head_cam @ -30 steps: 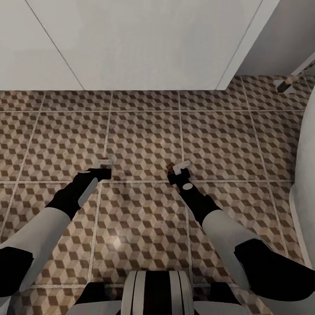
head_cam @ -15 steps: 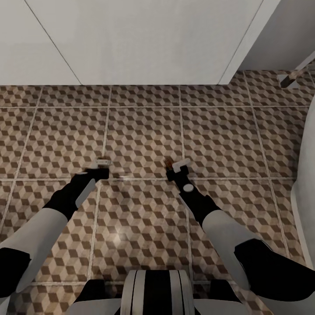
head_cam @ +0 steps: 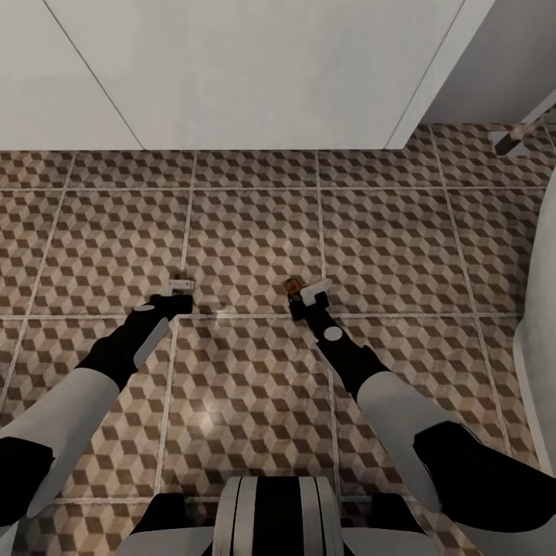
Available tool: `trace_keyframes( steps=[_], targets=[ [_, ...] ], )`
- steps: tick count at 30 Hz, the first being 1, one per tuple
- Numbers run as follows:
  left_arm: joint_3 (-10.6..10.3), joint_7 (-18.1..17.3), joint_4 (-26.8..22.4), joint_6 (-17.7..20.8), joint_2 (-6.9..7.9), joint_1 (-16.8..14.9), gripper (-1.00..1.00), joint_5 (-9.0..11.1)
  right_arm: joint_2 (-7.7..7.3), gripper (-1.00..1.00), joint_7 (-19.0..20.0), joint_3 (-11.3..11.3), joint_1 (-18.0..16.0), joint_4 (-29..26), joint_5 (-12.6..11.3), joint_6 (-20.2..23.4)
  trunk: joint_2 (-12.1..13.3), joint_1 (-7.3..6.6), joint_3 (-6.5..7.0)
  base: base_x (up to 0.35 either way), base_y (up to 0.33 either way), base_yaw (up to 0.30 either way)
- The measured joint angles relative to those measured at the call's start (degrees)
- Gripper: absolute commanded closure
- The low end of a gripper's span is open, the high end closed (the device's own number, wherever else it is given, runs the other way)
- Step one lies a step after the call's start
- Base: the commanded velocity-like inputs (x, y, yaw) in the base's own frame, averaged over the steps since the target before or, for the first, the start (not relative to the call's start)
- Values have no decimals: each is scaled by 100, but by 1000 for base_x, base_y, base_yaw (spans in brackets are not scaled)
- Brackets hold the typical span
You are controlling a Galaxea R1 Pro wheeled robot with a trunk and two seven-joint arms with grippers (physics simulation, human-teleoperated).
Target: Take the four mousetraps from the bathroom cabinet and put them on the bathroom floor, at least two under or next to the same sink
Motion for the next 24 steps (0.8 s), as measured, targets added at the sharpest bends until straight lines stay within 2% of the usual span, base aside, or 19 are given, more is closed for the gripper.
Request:
trace_keyframes(
  steps=[3, 8, 11, 21, 24],
  targets=[
    [-10, 0, -100, -5, 0, 0, 100, 0, 0, 100, 21, 1, 0, 1, 4, -12, 0, 0, 0, 0, 0, 0],
    [-283, 5, -164, -4, 0, 7, 100, 2, 0, 100, 25, 1, 0, 1, 5, -16, 0, 0, 0, 0, 0, 0],
    [-343, 10, -171, 2, 0, 12, 100, 4, 0, 100, -1, 2, 0, 1, 14, -13, 0, 0, 0, 0, 0, 0],
    [-359, 32, -146, -2, -10, 18, 100, 1, 0, 100, -140, -36, -5, -28, 26, 45, 0, 0, 0, 0, 0, 0],
    [-274, -4, -25, 35, -2, 18, 100, 29, 0, 100, -220, -46, -11, -68, 28, 265, 0, 0, 0, 0, 0, 0]
  ],
)
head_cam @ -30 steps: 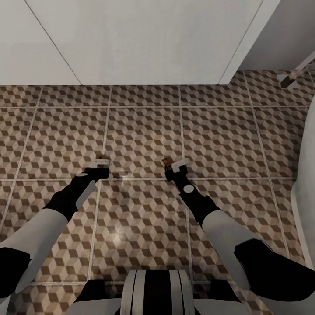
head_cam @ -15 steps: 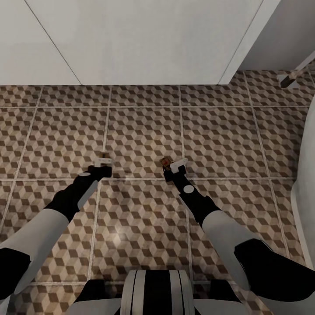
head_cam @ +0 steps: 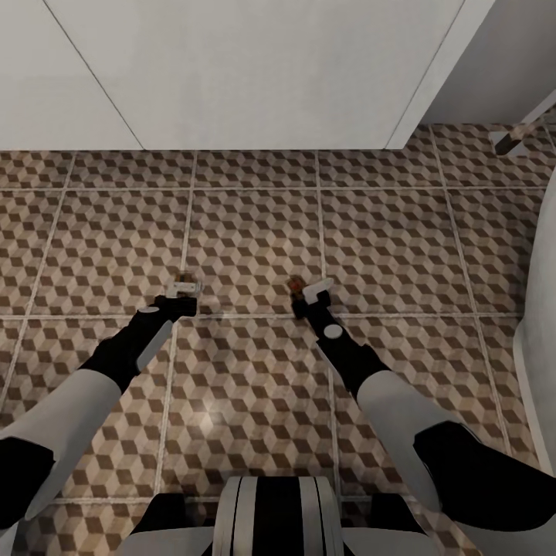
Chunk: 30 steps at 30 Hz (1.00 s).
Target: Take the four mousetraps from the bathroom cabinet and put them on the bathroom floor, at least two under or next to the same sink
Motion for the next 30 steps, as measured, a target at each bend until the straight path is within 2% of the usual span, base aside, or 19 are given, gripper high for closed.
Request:
trace_keyframes(
  steps=[1, 4, 11, 16, 21, 24, 28, 30],
  targets=[
    [80, -72, 160, 10, 1, -3, 100, 15, 0, 100, -26, -4, -10, -20, 4, 166, 0, 0, 0, 0, 0, 0],
    [226, -348, 580, 15, -125, -17, 100, 23, 0, 100, -67, -4, -60, -96, 8, 509, 0, 0, 0, 0, 0, 0],
    [311, -493, 784, 31, -225, -48, 100, -52, 0, 100, -91, -9, -395, -121, -6, 942, 0, -1, 0, 0, 0, 0],
    [353, -487, 668, 89, -233, -98, 100, 5, 0, 100, -96, -10, -539, -107, -23, 1232, 0, 0, 0, 0, 0, 0],
    [373, -283, 533, 462, -236, -430, 100, -6, 0, 100, -101, -12, -817, -75, -20, 1343, 0, -1, 1, 0, 0, 0],
    [372, -201, 435, 560, -240, -543, 100, -4, 0, 100, -101, -11, -917, -63, -23, 1384, 0, 0, 0, 0, 0, 0],
    [364, -187, 286, 559, -245, -586, 100, -12, 0, 100, -99, -5, -955, -59, -24, 1382, 0, 0, 0, 0, 0, 0],
    [326, -193, 159, 430, -242, -590, 100, -18, 0, 100, -98, -3, -963, -56, -30, 1374, 0, 0, 0, 0, 0, 0]
  ],
)
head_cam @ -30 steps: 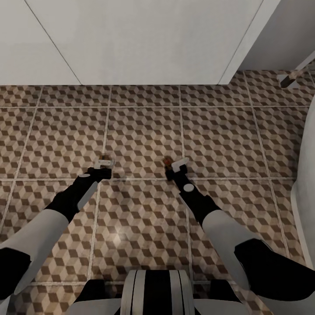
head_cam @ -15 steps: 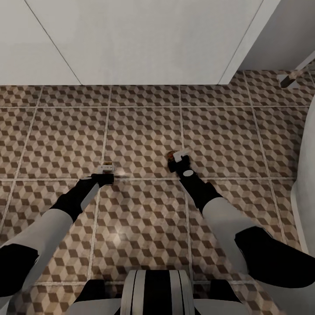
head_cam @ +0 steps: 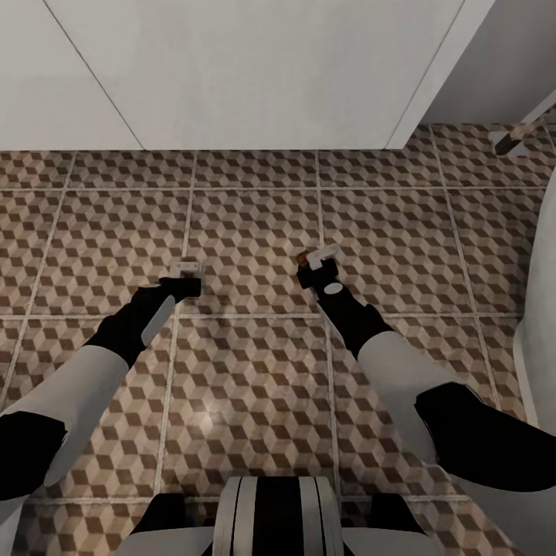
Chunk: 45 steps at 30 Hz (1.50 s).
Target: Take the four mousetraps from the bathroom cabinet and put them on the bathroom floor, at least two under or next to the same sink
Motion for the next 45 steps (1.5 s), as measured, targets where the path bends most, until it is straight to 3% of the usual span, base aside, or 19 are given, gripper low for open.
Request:
trace_keyframes(
  steps=[8, 29, 34, 45],
  targets=[
    [-41, -54, -46, -583, 19, 15, 100, 6, 0, 100, 25, 8, -2, 1, -7, -162, 0, 0, 0, 0, 0, 0],
    [-44, -33, -122, -605, 15, 53, 100, -1, 0, 100, 14, 29, 8, -101, 30, -362, 0, 0, 0, 0, 0, 0],
    [-44, -32, -148, -605, 22, 54, 100, -1, 0, 100, 14, 32, 8, -95, 33, -357, -6, 14, -104, 0, 0, 0],
    [-47, -32, -448, -585, 24, 53, 100, -2, 0, 100, 14, 28, 8, -92, 34, -362, -16, 31, -105, 0, 0, 0]
  ],
)
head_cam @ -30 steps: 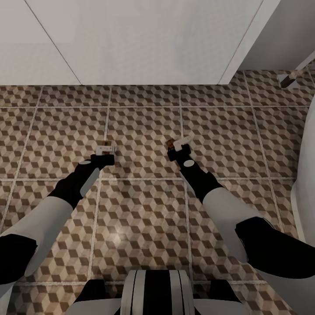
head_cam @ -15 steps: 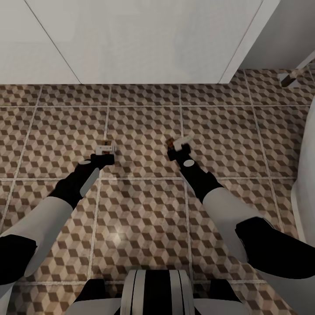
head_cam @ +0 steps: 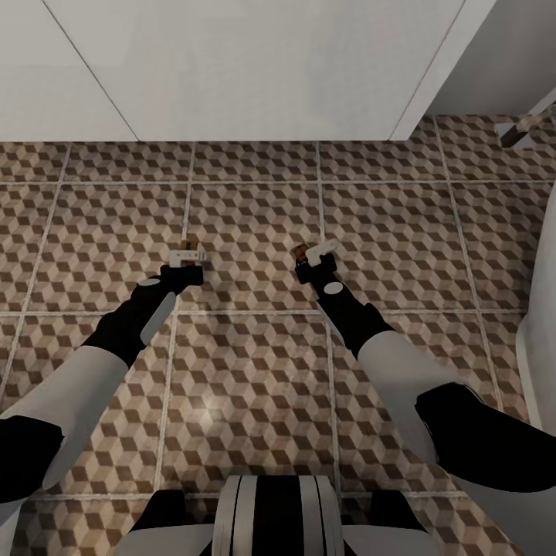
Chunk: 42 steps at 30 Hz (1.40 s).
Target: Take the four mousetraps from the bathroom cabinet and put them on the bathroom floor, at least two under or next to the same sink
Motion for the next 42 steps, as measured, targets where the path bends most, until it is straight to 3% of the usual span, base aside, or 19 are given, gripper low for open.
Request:
trace_keyframes(
  steps=[9, 24, 42],
  targets=[
    [-3, 0, -187, 511, 0, 0, 100, 0, 0, 100, 1, -1, 0, 14, -2, -1, 0, 0, 0, 12, 0, 0],
    [-3, 0, -200, 543, 8, 0, 100, 0, 0, 100, 5, 7, 0, 68, -14, -56, 0, -4, 0, 284, 0, 0],
    [-3, 0, -191, 544, 52, 3, 100, 0, 0, 100, 11, 1, 1, 94, -12, -57, 0, -1, 0, 77, 115, 0]
  ],
)
